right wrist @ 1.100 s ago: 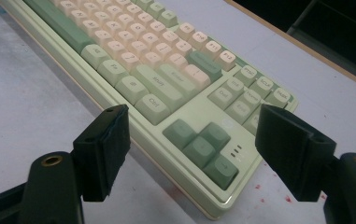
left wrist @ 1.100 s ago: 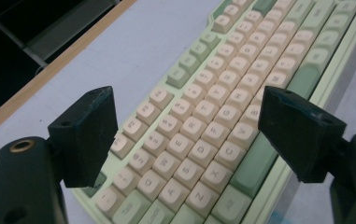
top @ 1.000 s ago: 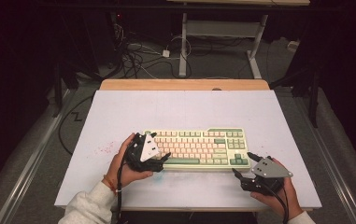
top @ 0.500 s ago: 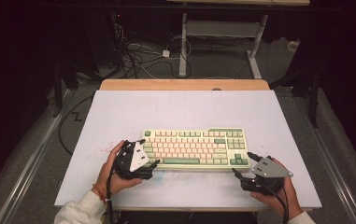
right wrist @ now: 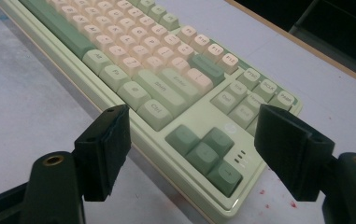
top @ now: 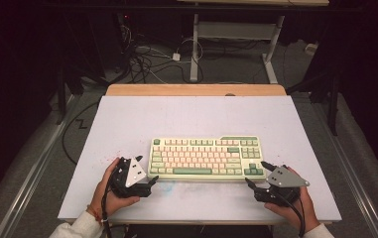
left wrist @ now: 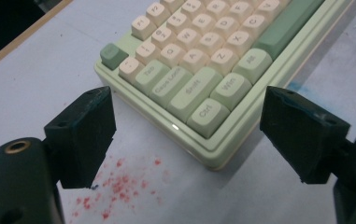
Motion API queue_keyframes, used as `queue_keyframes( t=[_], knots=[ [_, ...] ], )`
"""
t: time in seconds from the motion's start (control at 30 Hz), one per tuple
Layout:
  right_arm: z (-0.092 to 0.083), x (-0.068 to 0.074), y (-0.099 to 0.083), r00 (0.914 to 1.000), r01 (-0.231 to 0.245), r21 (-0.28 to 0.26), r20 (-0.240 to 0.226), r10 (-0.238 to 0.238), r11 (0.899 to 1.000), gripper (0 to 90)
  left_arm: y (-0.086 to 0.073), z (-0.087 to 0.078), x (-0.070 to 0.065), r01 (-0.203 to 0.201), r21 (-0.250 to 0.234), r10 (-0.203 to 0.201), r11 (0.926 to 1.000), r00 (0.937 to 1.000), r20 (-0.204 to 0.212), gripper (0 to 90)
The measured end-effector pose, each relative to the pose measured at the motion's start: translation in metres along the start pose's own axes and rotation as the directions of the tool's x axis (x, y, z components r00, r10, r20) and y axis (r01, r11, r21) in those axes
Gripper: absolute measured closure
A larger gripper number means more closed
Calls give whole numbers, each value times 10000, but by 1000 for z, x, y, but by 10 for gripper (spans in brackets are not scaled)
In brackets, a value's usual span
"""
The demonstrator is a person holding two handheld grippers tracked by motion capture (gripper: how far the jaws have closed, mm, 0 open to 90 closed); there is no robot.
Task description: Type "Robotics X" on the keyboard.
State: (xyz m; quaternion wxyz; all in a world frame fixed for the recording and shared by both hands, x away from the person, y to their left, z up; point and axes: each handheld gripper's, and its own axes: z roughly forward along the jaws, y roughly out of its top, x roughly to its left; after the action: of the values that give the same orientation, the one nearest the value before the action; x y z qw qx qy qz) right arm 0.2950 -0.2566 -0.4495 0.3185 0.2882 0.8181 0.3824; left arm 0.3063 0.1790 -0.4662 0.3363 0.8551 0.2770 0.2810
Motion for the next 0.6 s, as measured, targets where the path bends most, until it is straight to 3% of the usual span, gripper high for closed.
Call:
queue_keyframes(
  t=[0.13,0.33,0.6],
  knots=[
    [4,1,3,10000,-16,16,-22,16,10000,279,-7,-5,-1,5,143,-5,9999,10000,-7,172],
    [12,2,11,9999,4,-64,-145,-5,10000,303,-15,-12,1,324,222,-322,9992,9994,-92,172],
    [25,2,30,9988,-222,-191,-446,213,9996,501,-19,-13,0,352,354,-352,9988,9994,-15,172]
  ],
)
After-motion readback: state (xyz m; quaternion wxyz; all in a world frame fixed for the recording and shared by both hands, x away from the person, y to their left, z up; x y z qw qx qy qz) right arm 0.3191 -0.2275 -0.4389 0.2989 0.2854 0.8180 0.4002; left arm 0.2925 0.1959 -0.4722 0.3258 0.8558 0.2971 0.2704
